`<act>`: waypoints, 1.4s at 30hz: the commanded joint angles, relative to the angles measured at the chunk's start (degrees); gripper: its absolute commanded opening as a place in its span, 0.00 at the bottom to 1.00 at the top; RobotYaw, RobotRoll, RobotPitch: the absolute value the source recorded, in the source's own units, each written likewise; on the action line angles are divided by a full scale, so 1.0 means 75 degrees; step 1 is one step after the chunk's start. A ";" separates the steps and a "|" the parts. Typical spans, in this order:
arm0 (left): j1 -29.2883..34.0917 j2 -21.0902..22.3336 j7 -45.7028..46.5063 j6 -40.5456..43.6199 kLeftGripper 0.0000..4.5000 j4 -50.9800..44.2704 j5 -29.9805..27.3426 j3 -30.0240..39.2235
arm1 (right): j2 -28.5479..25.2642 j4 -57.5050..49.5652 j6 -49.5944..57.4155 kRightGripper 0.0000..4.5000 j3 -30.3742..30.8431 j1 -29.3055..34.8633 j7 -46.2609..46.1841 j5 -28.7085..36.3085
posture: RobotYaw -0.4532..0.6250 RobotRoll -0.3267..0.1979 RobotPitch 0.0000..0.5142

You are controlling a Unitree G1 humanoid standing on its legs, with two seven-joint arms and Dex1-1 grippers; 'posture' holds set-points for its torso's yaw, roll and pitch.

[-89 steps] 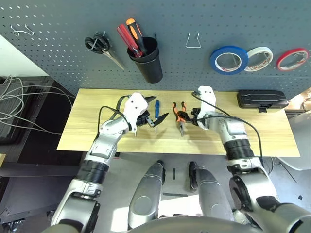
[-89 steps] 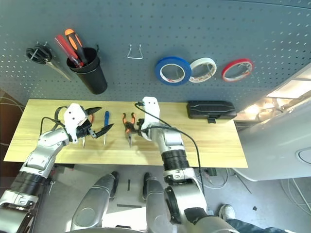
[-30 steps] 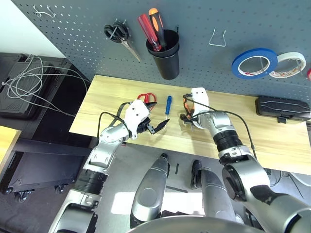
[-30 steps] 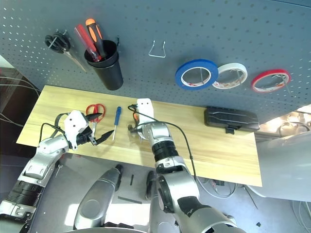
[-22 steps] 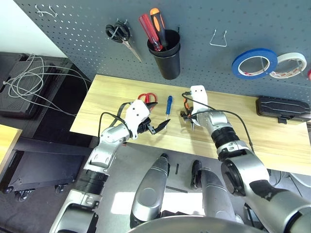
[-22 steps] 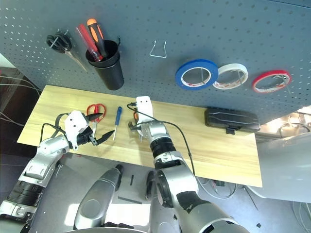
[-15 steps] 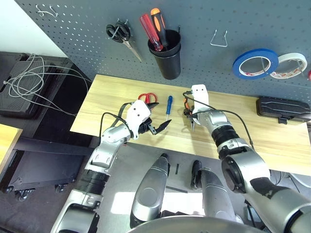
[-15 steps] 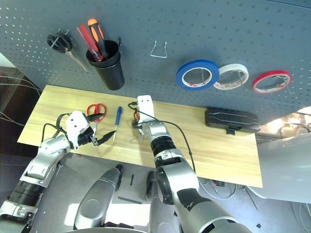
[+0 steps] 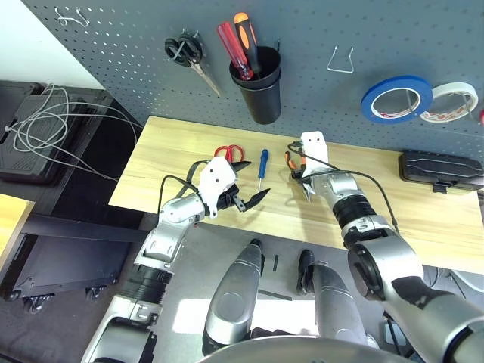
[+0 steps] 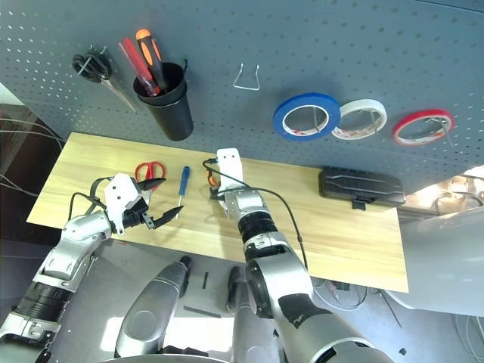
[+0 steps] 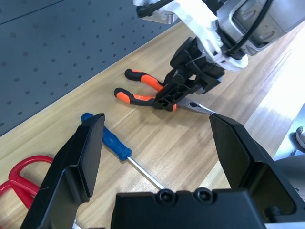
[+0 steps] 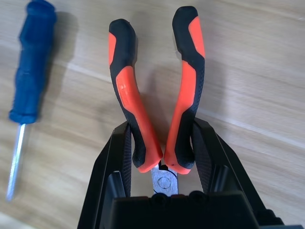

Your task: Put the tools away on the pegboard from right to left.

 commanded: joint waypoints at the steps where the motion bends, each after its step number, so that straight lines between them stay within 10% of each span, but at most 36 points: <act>1: 0.0170 0.0028 -0.0099 -0.0048 1.00 -0.0140 -0.0066 -0.0092 | -0.0602 -0.1646 0.0593 0.44 0.0669 0.0759 0.1401 0.0129 | 0.63 0.62 0.66; 11: -0.0042 -0.0038 -0.0208 -0.0136 1.00 -0.0277 -0.0398 -0.0006 | -0.1611 -0.4455 0.0868 0.44 0.0731 0.1319 0.2832 0.0744 | 0.61 0.62 0.65; 42: -0.1178 -0.0105 -0.0183 0.0598 1.00 -0.0610 -0.0909 0.0136 | -0.1952 -0.7030 0.2382 0.44 -0.0288 0.0046 0.3350 0.3454 | 0.57 0.62 0.62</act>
